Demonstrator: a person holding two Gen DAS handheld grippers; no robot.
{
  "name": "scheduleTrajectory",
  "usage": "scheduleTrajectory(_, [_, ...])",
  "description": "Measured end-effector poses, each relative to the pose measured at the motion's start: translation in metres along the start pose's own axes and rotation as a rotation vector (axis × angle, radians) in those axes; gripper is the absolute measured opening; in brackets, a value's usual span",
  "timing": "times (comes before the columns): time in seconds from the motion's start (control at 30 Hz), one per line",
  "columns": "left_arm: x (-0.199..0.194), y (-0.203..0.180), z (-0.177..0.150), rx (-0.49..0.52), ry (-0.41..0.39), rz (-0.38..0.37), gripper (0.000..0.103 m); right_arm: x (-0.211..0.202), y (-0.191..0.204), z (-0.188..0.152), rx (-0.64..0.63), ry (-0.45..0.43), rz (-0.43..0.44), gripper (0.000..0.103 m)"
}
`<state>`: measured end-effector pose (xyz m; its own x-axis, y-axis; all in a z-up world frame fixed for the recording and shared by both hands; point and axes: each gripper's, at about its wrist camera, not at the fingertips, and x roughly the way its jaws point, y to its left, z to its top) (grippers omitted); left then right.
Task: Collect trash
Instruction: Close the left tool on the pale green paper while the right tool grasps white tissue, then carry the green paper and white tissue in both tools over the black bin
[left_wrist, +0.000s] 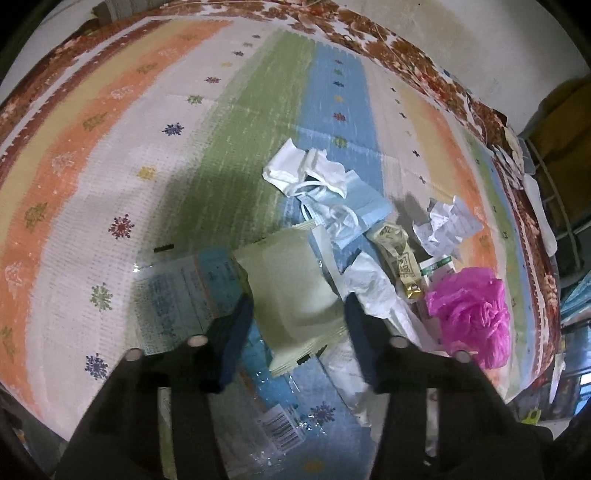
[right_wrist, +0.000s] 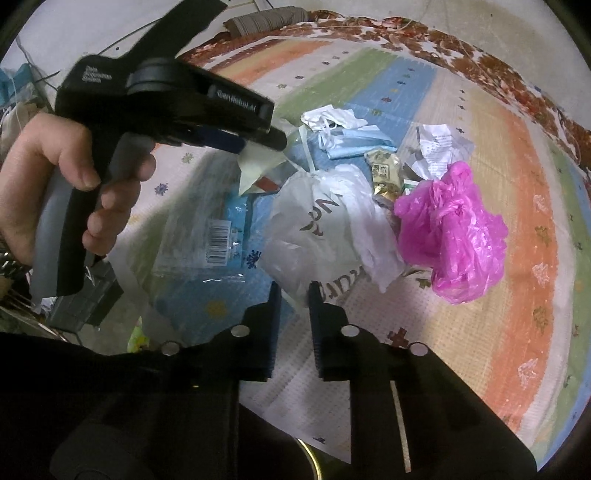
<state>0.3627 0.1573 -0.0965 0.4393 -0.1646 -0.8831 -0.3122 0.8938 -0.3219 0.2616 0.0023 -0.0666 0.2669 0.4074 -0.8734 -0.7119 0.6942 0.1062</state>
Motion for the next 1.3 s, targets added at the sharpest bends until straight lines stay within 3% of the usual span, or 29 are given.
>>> scheduleTrajectory(0.1, [-0.003, 0.001, 0.0, 0.002, -0.013, 0.003, 0.034, -0.002, -0.001, 0.0, 0.01, -0.002, 0.012, 0.007])
scheduleTrajectory(0.4, [-0.019, 0.003, 0.001, -0.036, -0.045, 0.009, 0.021, -0.019, 0.001, -0.001, 0.03, -0.002, 0.024, 0.005])
scheduleTrajectory(0.87, [-0.077, -0.004, -0.014, -0.018, -0.141, 0.039, 0.016, -0.073, 0.003, -0.009, 0.056, -0.078, 0.003, 0.005])
scheduleTrajectory(1.3, [-0.134, -0.031, -0.052, 0.007, -0.185, -0.013, 0.014, -0.127, 0.006, -0.025, 0.076, -0.168, -0.034, 0.005])
